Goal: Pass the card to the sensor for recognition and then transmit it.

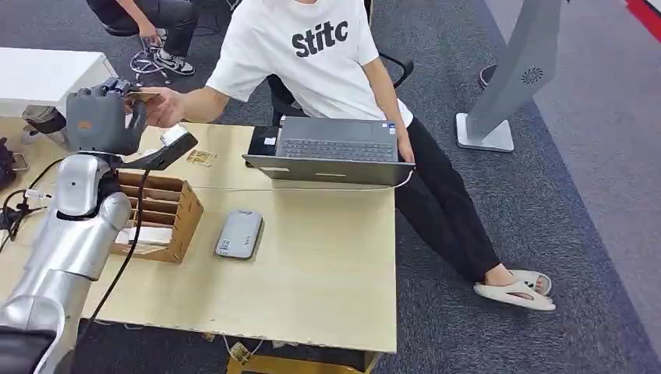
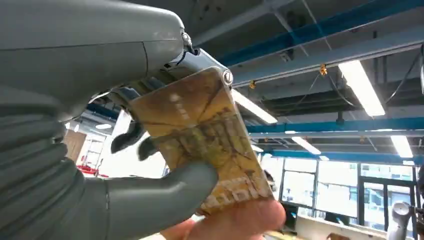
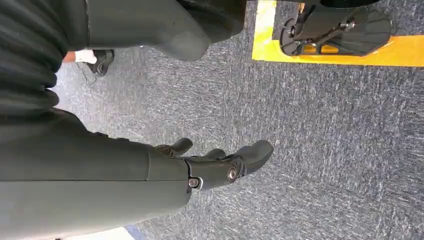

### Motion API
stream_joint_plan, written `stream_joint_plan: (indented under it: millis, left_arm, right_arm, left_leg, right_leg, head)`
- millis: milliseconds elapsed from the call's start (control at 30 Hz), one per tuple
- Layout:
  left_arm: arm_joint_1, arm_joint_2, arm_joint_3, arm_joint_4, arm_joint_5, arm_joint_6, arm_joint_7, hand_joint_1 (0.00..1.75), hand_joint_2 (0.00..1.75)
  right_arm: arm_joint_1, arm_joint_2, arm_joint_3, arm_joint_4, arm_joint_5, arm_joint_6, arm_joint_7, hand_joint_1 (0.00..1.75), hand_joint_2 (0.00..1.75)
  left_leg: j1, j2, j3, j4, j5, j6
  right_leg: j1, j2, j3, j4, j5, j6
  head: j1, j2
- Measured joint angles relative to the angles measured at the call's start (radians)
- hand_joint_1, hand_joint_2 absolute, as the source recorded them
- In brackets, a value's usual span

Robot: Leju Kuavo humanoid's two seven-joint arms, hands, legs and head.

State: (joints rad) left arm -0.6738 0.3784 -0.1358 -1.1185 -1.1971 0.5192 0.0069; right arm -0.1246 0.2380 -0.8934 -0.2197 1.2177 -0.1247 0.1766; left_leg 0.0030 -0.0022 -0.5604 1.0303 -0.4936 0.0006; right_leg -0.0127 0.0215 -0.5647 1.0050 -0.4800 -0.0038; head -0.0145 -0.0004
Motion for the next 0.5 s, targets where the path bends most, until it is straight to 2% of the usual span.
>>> stream_joint_plan:
  millis: [67,267,400,500]
  left_arm:
    - [0.006,-0.003,0.001,0.0,-0.002,0.029,-0.002,0.0,1.75]
    - [0.04,-0.01,0.008,0.0,0.005,0.05,-0.009,0.0,1.75]
    - [0.09,-0.011,0.024,-0.025,0.043,0.04,-0.022,0.0,1.75]
    - [0.138,-0.01,0.028,-0.066,0.084,-0.005,-0.039,0.0,1.75]
  right_arm:
    - [0.0,0.0,0.0,0.0,0.0,-0.001,0.0,0.0,1.75]
    - [0.001,0.0,0.0,0.0,-0.003,-0.005,0.0,0.0,1.75]
    - [0.004,0.0,0.0,0.0,-0.011,-0.009,-0.003,0.0,1.75]
    - [0.007,0.0,0.0,0.0,-0.019,-0.01,-0.007,0.0,1.75]
  left_leg:
    - [0.0,0.0,0.0,0.0,0.0,0.0]
    - [0.0,0.0,0.0,0.0,0.0,0.0]
    - [0.0,0.0,0.0,0.0,0.0,0.0]
    - [0.0,0.0,0.0,0.0,0.0,0.0]
  right_leg:
    - [0.0,0.0,0.0,0.0,0.0,0.0]
    - [0.0,0.0,0.0,0.0,0.0,0.0]
    - [0.0,0.0,0.0,0.0,0.0,0.0]
    - [0.0,0.0,0.0,0.0,0.0,0.0]
  head:
    - [0.0,0.0]
    - [0.0,0.0]
    - [0.0,0.0]
    - [0.0,0.0]
